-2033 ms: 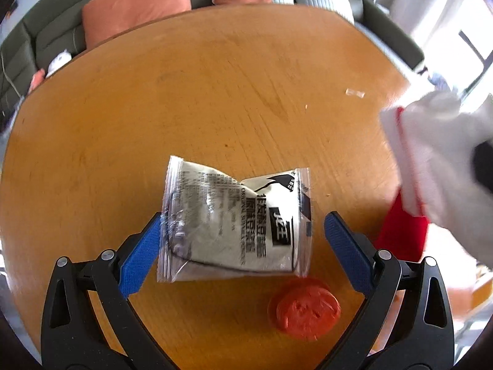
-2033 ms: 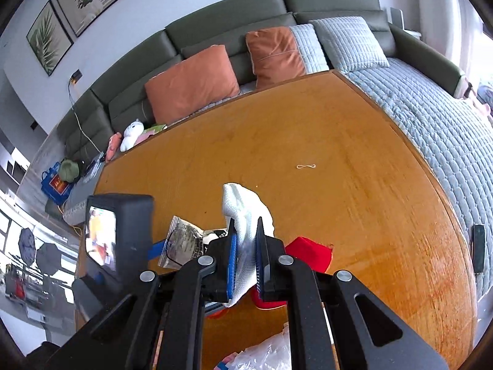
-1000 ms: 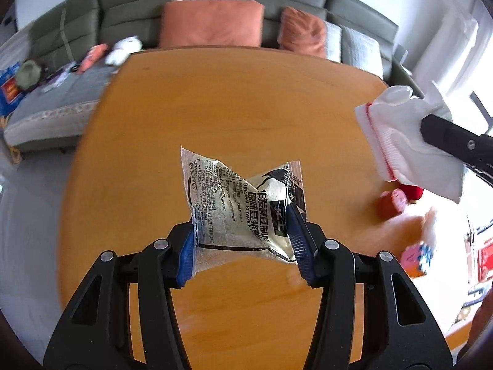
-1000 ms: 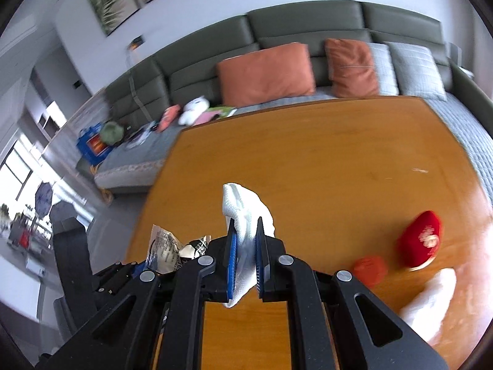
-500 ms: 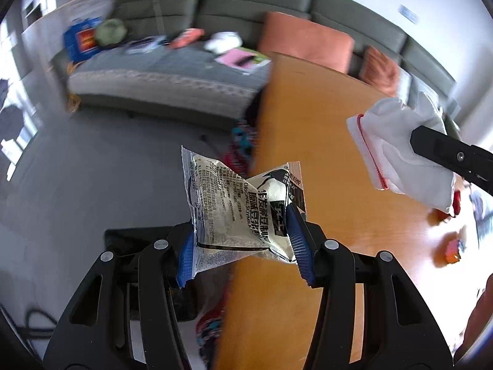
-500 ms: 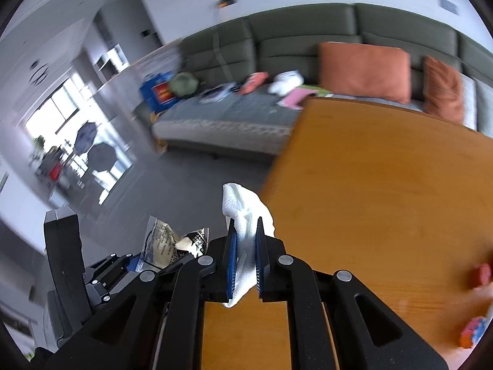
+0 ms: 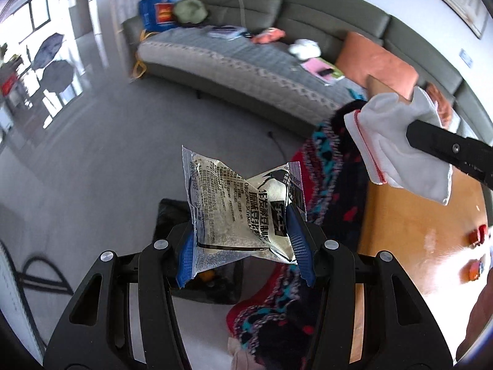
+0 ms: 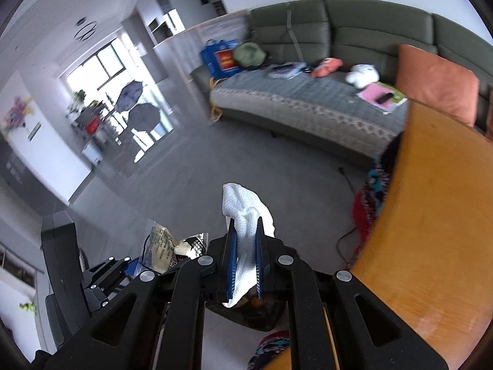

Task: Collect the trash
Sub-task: 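Carry the soymilk packet and white cloth to the black bin and release both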

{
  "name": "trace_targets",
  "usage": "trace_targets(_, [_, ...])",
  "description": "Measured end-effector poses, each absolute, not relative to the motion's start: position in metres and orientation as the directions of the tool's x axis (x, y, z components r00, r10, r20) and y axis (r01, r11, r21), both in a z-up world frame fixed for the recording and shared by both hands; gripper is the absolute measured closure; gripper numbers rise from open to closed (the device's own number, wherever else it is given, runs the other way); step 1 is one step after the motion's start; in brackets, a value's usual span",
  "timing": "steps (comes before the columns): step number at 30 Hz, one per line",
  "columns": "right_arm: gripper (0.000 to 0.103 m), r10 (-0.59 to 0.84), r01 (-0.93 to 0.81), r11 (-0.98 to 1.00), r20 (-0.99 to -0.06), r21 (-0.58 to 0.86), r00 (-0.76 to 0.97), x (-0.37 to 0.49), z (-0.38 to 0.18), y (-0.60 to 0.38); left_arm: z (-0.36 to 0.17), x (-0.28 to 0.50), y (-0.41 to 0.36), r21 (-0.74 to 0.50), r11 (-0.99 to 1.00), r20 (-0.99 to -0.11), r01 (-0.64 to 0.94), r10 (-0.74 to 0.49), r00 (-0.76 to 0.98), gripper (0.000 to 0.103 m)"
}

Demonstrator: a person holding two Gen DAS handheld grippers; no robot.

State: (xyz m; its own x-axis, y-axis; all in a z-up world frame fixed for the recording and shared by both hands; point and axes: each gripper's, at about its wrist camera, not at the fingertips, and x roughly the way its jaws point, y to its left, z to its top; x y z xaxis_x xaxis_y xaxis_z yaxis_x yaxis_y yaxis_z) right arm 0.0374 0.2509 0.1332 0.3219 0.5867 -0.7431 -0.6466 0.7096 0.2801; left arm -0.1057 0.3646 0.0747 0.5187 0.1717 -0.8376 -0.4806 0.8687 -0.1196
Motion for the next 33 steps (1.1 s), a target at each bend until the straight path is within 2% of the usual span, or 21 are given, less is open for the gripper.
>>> trace_targets(13, [0.091,0.563,-0.743,0.612,-0.808,0.269,0.171,-0.002,0.095,0.346,0.03,-0.155,0.431,-0.124,0.782,-0.893,-0.611,0.181,0.413,0.052])
trace_targets(15, [0.065,0.546,-0.746,0.61,-0.824,0.266,0.153,-0.004,0.088,0.36,0.023,-0.156,0.437,-0.113,0.776,-0.906,-0.62,0.176,0.385,0.046])
trace_targets(16, [0.04,0.534,-0.742,0.622,-0.828,0.25,0.169,-0.005,0.086,0.365,0.02,-0.157,0.439,-0.088,0.77,-0.913,-0.631,0.19,0.36,0.03])
trace_targets(18, [0.039,0.54,-0.748,0.62,-0.82,0.237,0.189,0.001,0.086,0.373,0.02,-0.158,0.444,-0.048,0.751,-0.911,-0.658,0.238,0.338,0.006])
trace_targets(33, [0.039,0.551,-0.745,0.623,-0.81,0.239,0.201,0.01,0.091,0.373,0.024,-0.158,0.458,-0.05,0.741,-0.907,-0.669,0.247,0.341,0.006])
